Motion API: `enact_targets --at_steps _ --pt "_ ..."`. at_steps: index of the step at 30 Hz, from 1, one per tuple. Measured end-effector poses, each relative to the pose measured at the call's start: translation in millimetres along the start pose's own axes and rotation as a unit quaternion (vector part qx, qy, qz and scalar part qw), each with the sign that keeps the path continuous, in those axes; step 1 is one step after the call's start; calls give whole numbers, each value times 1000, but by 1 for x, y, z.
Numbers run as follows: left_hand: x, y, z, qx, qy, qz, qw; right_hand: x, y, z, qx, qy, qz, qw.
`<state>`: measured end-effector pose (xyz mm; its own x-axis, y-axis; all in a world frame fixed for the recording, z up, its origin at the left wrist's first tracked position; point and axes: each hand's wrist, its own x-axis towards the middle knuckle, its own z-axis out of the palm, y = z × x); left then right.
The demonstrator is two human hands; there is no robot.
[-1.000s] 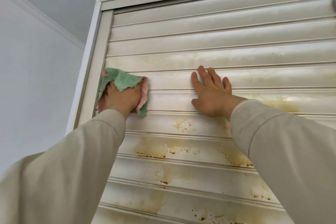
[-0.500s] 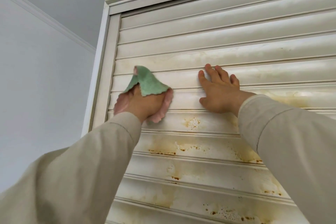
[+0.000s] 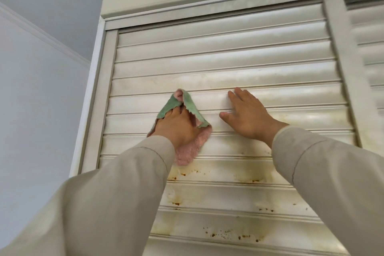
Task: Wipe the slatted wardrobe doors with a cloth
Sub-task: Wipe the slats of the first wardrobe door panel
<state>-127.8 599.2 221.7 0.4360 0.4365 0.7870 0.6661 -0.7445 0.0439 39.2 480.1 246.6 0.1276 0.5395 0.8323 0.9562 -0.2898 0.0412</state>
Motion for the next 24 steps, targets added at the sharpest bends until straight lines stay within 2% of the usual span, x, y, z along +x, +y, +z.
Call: enact_targets --at_steps 1,3,5,6,7,9,10,14,16,18,20,21,23,24 --pt "0 10 0 -13 10 -4 1000 -7 13 -9 6 23 21 1000" --pt "3 25 4 -84 15 -70 994 -19 39 -26 7 62 59 996" --pt "11 39 10 -91 30 -138 986 -32 62 -41 1 77 94 993" --pt "11 50 14 -57 27 -125 990 -38 73 -49 -3 88 114 990" --pt "14 71 21 -6 32 -72 997 -46 90 -59 -10 99 140 985" --pt "9 105 31 74 24 84 993 -55 110 -67 -7 102 190 976" --pt "4 125 30 74 13 125 989 -60 119 -71 2 96 217 972" --pt "15 154 29 -34 -13 120 992 -76 147 -69 29 82 277 957" --pt "18 139 33 -56 -12 110 992 -81 154 -66 29 97 290 952" --pt "18 115 35 -84 1 64 994 -84 160 -63 28 121 326 937" --pt "19 93 33 -73 19 15 997 -86 171 -62 87 129 397 904" --pt "18 85 30 -59 26 3 998 -87 177 -61 156 120 427 882" --pt "12 84 27 -62 38 -7 997 -92 194 -58 287 90 436 848" --pt "8 88 27 -98 47 -18 994 -95 200 -56 316 83 427 843"
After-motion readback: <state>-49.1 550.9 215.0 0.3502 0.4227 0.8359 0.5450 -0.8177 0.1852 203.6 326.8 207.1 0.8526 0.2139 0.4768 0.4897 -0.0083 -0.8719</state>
